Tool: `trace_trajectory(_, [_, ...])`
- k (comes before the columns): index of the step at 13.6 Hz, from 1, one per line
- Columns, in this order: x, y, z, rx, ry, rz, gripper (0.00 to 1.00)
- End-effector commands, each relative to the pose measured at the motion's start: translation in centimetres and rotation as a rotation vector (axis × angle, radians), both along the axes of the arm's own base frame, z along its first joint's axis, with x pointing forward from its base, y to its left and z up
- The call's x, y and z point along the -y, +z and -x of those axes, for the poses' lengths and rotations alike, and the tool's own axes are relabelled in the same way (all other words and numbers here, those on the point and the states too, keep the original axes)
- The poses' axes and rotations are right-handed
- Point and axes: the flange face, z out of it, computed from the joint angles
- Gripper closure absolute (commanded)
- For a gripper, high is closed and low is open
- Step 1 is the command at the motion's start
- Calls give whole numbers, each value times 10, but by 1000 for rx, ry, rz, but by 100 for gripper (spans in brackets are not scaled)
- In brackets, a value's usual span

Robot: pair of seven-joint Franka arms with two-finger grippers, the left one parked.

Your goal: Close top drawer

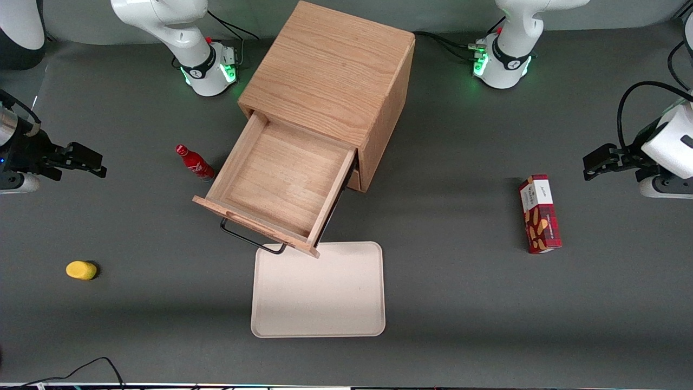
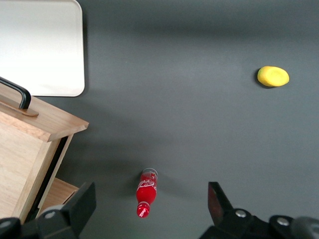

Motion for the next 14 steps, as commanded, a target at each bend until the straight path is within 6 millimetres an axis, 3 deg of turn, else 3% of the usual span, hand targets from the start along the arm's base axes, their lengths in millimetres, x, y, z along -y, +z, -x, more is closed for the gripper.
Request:
trace_trajectory(1, [6,2,-8,-3,-21,7,0])
trace_trajectory(14, [4,7,-9,8,-18,8,0])
